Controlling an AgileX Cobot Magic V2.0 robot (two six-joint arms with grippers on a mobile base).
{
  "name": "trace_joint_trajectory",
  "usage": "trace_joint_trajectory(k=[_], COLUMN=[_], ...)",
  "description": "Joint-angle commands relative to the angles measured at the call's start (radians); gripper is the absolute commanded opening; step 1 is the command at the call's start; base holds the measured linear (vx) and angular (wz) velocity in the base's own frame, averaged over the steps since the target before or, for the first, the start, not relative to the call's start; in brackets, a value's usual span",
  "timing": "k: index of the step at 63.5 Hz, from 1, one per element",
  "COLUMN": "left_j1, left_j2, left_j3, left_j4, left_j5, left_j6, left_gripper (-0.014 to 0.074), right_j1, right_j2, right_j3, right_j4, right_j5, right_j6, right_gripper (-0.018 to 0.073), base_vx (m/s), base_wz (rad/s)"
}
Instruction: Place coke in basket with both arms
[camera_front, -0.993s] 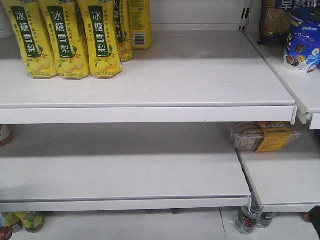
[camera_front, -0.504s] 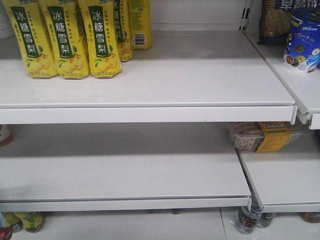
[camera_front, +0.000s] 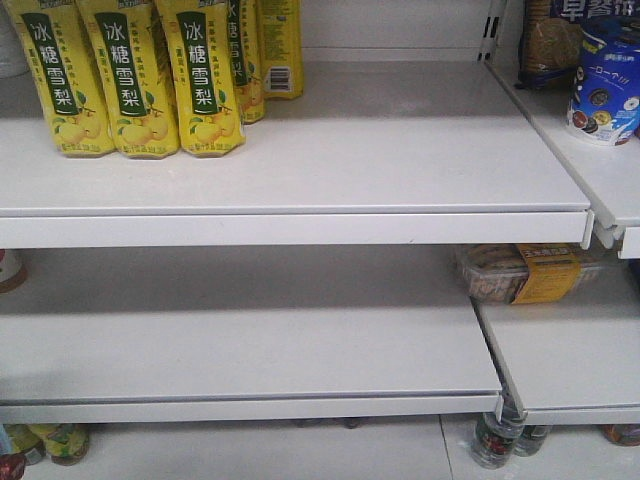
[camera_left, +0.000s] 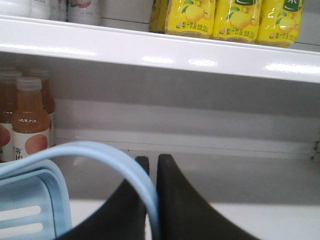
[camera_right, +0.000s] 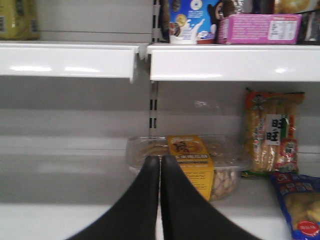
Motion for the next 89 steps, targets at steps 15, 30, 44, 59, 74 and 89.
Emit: trace_joint_trajectory(k=[15,30,44,59,74,89], left_j1=[0.001,0.001,0.001,0.001,0.001,0.001], left_j2=[-0.022,-0.022,-0.022,-0.022,-0.022,-0.022], left_j3=[-0.029,-0.029,-0.029,-0.029,-0.029,-0.029], left_j4=[0.038,0.038,0.038,0.038,0.038,0.038], left_j5=[-0.157,-0.157,-0.157,-0.157,-0.157,-0.157], left_j6=[0.042,0.042,0.042,0.042,0.042,0.042], left_gripper=[-0.0006,-0.0006,-0.0006,-0.0006,-0.0006,-0.0006], right_j1=[-0.023,-0.023,-0.023,-0.023,-0.023,-0.023], right_j2=[-0.013,-0.013,-0.013,-0.013,-0.013,-0.013], right_j3=[0.008,0.008,0.008,0.007,0.006,0.006], right_j4=[-0.012,-0.004,-0.004,-0.004,-0.004,-0.004], right_j5=[-0.103,-0.103,-0.103,-0.103,-0.103,-0.103], right_j6=[0.022,0.022,0.022,0.022,0.022,0.022], right_gripper=[-0.0005,-0.0005,-0.0005,-0.0005,-0.0005,-0.0005], base_vx=[0.00,0.00,0.00,0.00,0.00,0.00], base_wz=[0.00,0.00,0.00,0.00,0.00,0.00])
